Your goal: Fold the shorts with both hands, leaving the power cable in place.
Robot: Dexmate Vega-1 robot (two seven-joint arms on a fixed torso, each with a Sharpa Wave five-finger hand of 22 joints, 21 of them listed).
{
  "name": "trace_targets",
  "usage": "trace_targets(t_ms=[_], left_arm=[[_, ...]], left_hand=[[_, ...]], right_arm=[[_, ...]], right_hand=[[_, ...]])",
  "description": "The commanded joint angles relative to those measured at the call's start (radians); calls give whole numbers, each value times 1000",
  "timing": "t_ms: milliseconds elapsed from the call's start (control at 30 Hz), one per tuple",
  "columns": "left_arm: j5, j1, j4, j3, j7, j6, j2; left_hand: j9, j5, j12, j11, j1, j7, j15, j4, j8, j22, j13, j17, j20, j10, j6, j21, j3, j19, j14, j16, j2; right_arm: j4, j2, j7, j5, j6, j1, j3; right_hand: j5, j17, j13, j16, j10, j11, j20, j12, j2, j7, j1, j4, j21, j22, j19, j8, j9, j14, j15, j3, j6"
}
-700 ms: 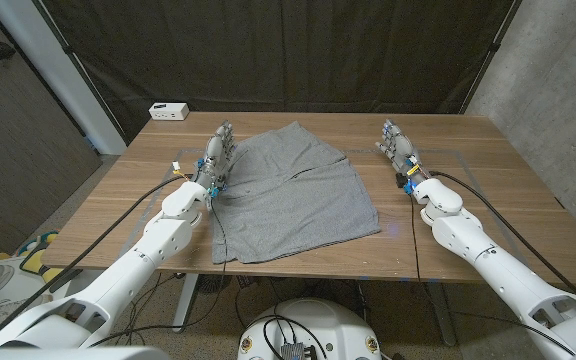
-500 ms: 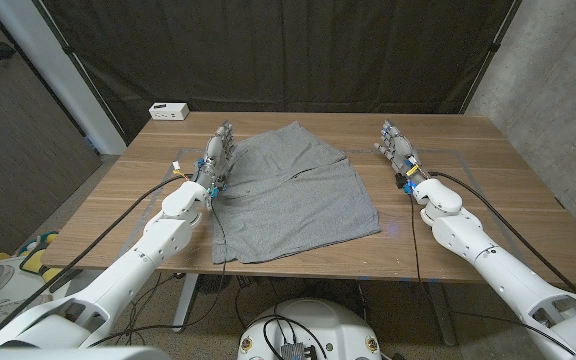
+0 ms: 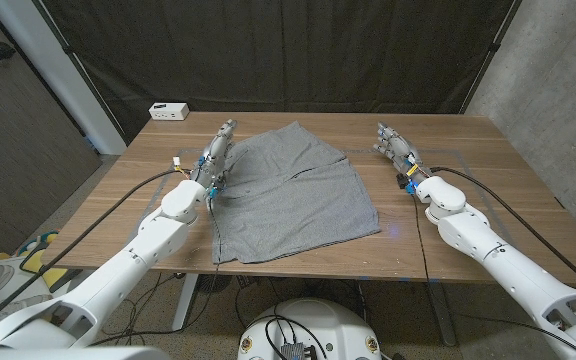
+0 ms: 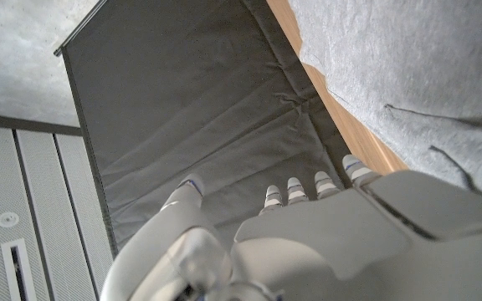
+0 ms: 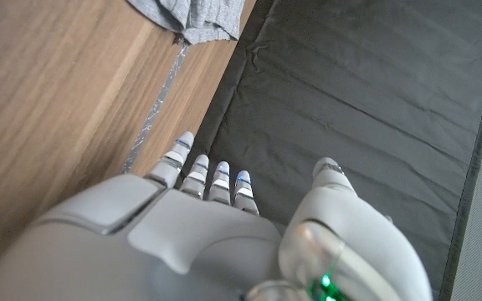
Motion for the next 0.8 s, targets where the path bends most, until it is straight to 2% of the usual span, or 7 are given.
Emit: trace_targets(t_ms=[33, 133, 267, 300, 467, 667, 800], left_arm=[[167, 43, -125, 8, 126, 67, 76], [206, 55, -154, 9, 141, 82, 99], [260, 73, -203, 11, 160, 117, 133], [270, 78, -215, 11, 162, 126, 140], [301, 100, -262, 6, 171, 159, 164], [350, 131, -318, -1, 195, 197, 193], [389, 163, -371, -11, 218, 232, 217]], left_hand=[[2, -7, 7, 9, 22, 2, 5, -20, 4, 5, 2, 2, 6, 12, 11, 6, 5, -18, -31, 5, 3], [2, -13, 6, 21, 37, 5, 8, -33, 3, 5, 2, 2, 9, 23, 24, 7, 9, -11, -20, 3, 5], [2, -17, 5, 9, 45, 6, 9, -41, 1, 6, 3, 2, 14, 30, 32, 6, 10, -11, -17, 0, 5], [2, -20, 5, 27, 49, 8, 9, -45, 0, 7, 3, 2, 13, 34, 38, 6, 11, -9, -14, -2, 6], [2, -27, -1, 9, 56, 8, 8, -55, -5, 8, 3, 3, 14, 36, 47, 4, 10, -11, -13, -7, 6], [2, -32, -1, 28, 62, 15, 9, -64, -3, 8, 4, 3, 14, 48, 71, 3, 9, -9, -10, -10, 5], [3, -35, 3, 8, 68, 20, 8, -73, -1, 9, 4, 3, 14, 74, 99, 2, 7, -9, -5, -11, 2]], right_arm=[[-91, -71, -42, -90, -40, -26, -14], [-117, -93, -45, -110, -55, -32, -16], [-147, -123, -49, -150, -67, -37, -24], [-155, -129, -52, -158, -74, -39, -24], [-189, -154, -58, -190, -94, -49, -29], [-249, -194, -71, -243, -133, -62, -35], [-304, -225, -92, -285, -173, -77, -35]], right_hand=[[-7, 3, 5, 10, 28, 6, 7, 10, 6, -1, 29, -21, 4, 3, 9, 10, 2, 21, 3, 12, 16], [-9, 3, 5, 10, 33, 8, 9, 11, 8, -1, 35, -25, 5, 4, 12, 11, 2, 26, 2, 16, 21], [-10, 3, 5, 11, 37, 8, 10, 11, 10, -1, 42, -30, 6, 4, 14, 12, 2, 33, 2, 20, 28], [-11, 3, 5, 11, 41, 12, 10, 12, 10, 0, 45, -33, 6, 4, 15, 13, 2, 35, 3, 22, 32], [-14, 4, 5, 11, 47, 9, 10, 12, 12, 1, 53, -39, 6, 4, 17, 14, 3, 42, 1, 27, 39], [-17, 4, 6, 10, 52, 10, 11, 11, 14, 4, 61, -45, 6, 4, 19, 15, 3, 46, -1, 32, 47], [-20, 7, 6, 12, 61, 6, 6, 13, 22, 3, 61, -43, 8, 4, 25, 17, 3, 52, -5, 36, 56]])
